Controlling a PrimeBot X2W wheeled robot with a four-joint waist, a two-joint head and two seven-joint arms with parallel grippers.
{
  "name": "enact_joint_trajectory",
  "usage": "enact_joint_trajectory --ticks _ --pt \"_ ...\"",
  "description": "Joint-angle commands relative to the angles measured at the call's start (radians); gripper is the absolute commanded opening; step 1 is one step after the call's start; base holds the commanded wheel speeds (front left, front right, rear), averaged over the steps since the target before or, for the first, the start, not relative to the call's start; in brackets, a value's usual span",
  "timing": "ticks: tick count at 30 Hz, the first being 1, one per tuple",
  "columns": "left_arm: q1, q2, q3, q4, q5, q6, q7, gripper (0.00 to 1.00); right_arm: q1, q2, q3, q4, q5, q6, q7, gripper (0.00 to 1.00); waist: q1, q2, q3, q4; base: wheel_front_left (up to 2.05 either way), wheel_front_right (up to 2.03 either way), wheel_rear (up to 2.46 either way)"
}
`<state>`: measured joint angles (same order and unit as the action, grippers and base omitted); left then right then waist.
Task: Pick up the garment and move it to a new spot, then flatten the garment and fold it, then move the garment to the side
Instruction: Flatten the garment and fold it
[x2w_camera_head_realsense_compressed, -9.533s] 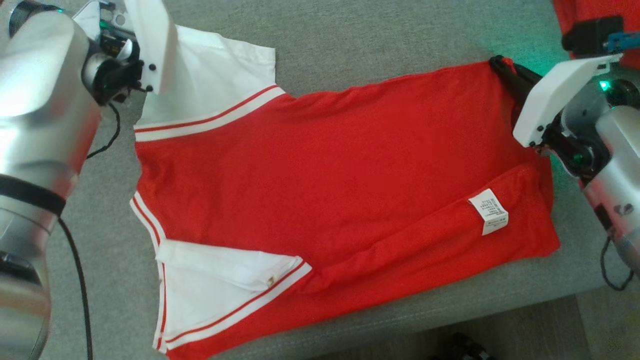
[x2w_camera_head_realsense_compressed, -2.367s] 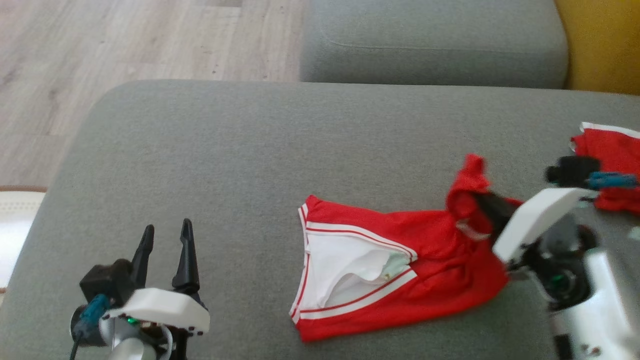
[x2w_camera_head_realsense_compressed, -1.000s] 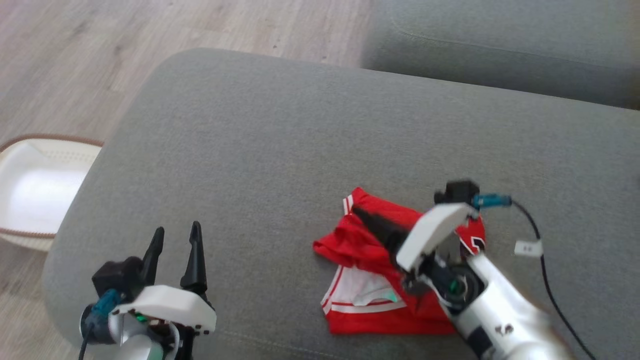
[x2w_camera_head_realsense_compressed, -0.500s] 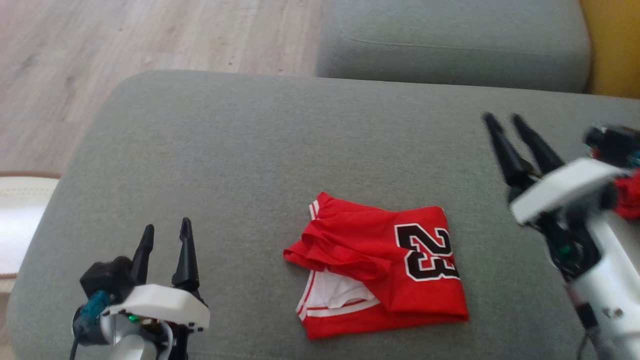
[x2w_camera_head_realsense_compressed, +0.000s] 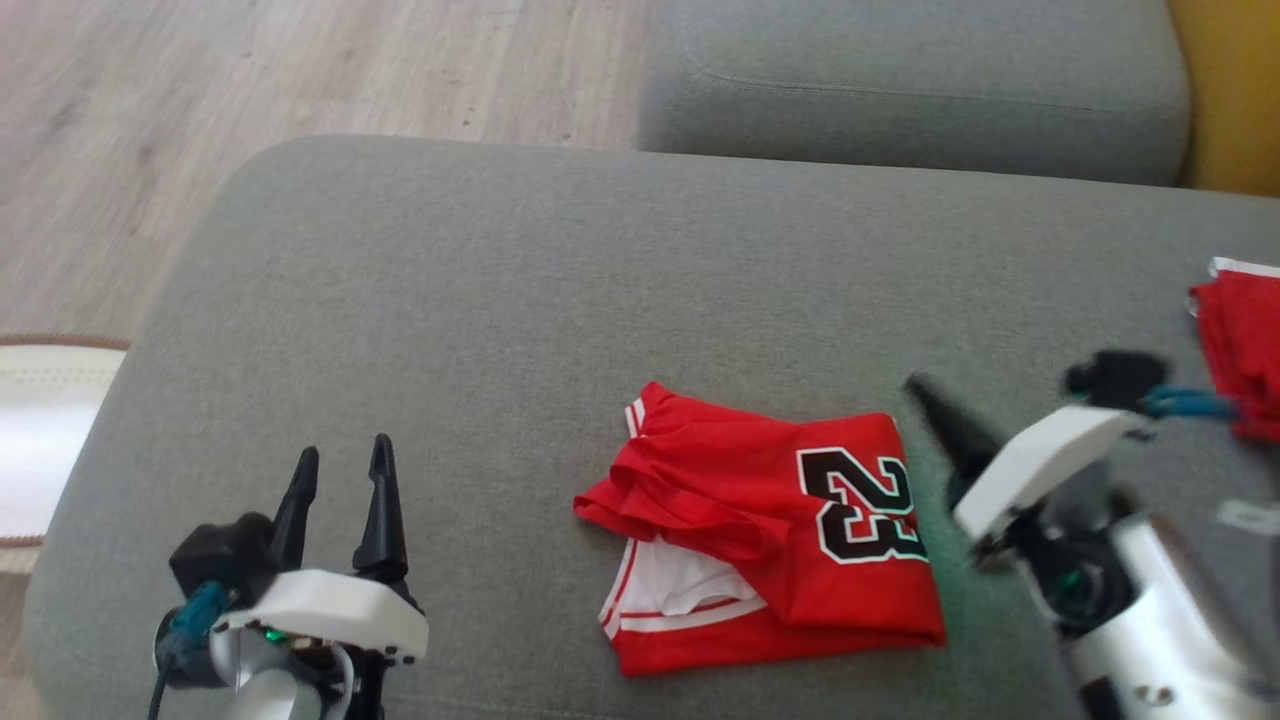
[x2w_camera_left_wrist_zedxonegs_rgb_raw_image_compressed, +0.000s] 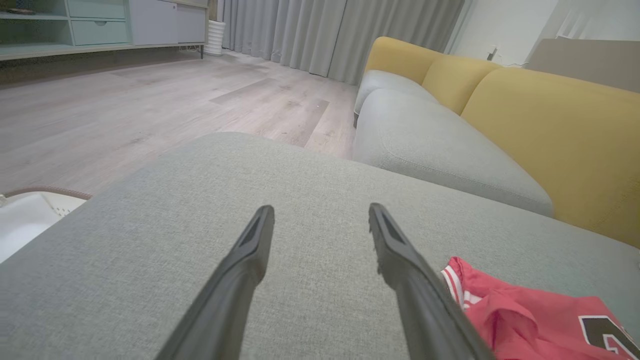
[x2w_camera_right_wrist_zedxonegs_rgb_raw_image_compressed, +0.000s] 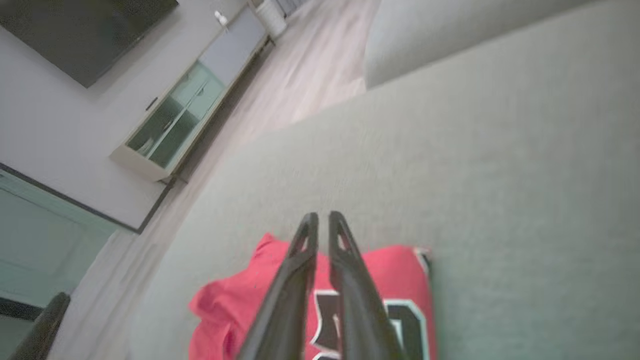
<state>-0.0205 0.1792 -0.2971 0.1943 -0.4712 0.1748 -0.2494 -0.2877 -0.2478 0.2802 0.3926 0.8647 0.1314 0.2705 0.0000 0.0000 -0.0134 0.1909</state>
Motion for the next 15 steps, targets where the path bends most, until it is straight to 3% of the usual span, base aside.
enact_joint_trajectory --ticks 1,6,15 --pt "-0.031 0.002 0.044 -0.028 0.009 -0.007 -0.012 1.0 -0.007 0.02 0.001 -0.014 0.031 -0.001 0.046 0.0 0.0 0.0 0.003 0.01 0.0 0.0 0.0" --pt "-0.039 -0.005 0.043 -0.016 0.009 -0.014 -0.012 1.0 -0.011 0.103 -0.008 0.074 0.074 -0.001 0.247 0.0 0.0 0.0 0.011 0.041 0.0 0.0 0.0" --pt "-0.041 -0.009 0.05 -0.004 0.012 -0.015 -0.012 1.0 0.031 0.19 0.0 0.185 0.109 -0.001 0.379 0.0 0.0 0.0 0.021 0.086 0.0 0.0 0.0"
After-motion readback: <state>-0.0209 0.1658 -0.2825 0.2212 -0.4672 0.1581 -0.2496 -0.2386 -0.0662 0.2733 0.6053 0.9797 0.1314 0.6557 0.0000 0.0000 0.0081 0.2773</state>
